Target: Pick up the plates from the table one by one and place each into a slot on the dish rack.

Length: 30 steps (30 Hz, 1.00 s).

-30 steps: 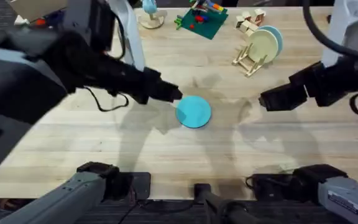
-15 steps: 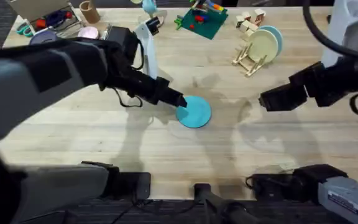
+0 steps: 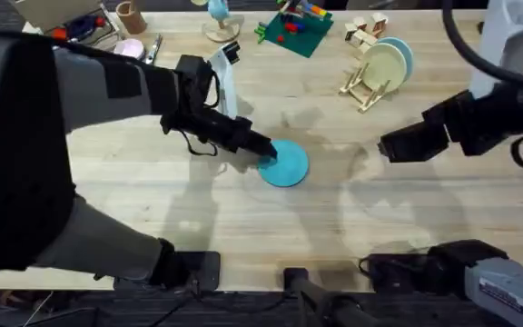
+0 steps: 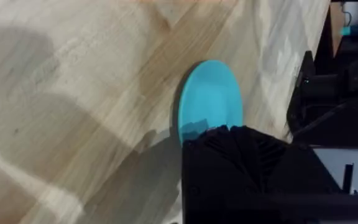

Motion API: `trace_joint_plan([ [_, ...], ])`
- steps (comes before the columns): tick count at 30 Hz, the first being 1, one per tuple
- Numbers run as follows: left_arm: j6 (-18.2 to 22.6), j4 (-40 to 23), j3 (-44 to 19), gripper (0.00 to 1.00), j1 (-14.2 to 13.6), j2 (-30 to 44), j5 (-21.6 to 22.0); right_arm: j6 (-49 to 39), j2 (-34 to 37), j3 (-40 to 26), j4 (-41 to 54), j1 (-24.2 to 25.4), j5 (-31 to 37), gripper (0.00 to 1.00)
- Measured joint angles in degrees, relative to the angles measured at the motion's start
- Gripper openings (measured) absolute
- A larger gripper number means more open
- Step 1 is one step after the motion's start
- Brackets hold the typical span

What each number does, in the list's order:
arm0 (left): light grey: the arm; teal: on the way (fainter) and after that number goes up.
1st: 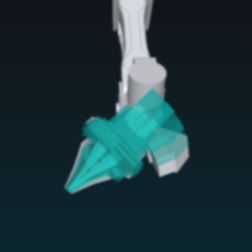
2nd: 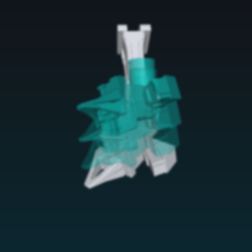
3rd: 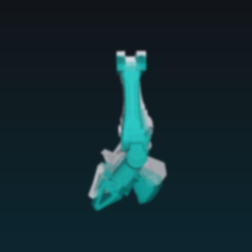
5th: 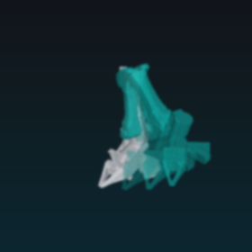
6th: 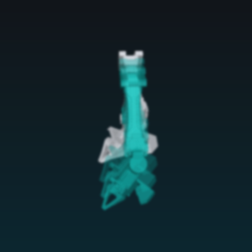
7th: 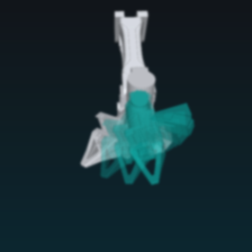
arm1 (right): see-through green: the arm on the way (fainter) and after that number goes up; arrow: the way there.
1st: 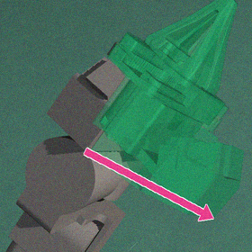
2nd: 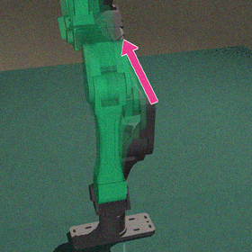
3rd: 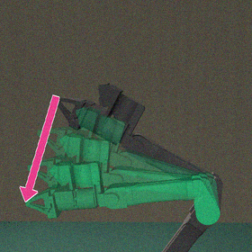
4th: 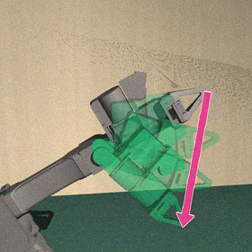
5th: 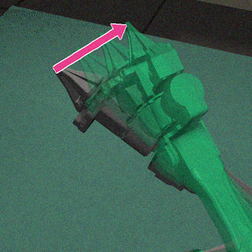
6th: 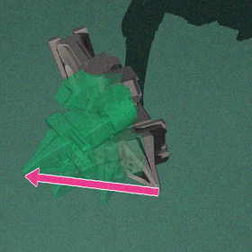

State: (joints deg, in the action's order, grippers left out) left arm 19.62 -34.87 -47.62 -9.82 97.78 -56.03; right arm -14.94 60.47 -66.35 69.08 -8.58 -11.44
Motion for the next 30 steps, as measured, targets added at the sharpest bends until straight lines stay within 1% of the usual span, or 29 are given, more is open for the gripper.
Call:
trace_joint_plan([
  [6,0.0,3.0,0.0,0.041,0.0,0.0,-0.5,0.0,0.0,0.0,0.0,0.0,0.0,0.995],
  [10,-0.1,3.4,0.0,0.041,0.0,0.0,-0.5,0.0,0.0,0.0,0.0,0.0,0.0,0.995],
  [15,-0.1,4.0,0.0,0.04,0.0,0.2,0.8,0.0,0.0,0.0,0.0,0.0,0.0,0.995],
  [21,0.0,5.4,0.0,0.04,0.0,3.0,0.7,0.0,0.2,0.0,0.0,0.0,0.0,0.995],
  [26,0.0,6.1,0.0,0.04,0.1,5.1,-1.0,0.0,2.0,0.0,0.0,0.0,0.0,0.995],
  [30,0.2,6.6,0.0,0.04,0.1,7.2,-3.8,0.0,2.5,0.0,0.0,0.0,0.0,0.995],
])
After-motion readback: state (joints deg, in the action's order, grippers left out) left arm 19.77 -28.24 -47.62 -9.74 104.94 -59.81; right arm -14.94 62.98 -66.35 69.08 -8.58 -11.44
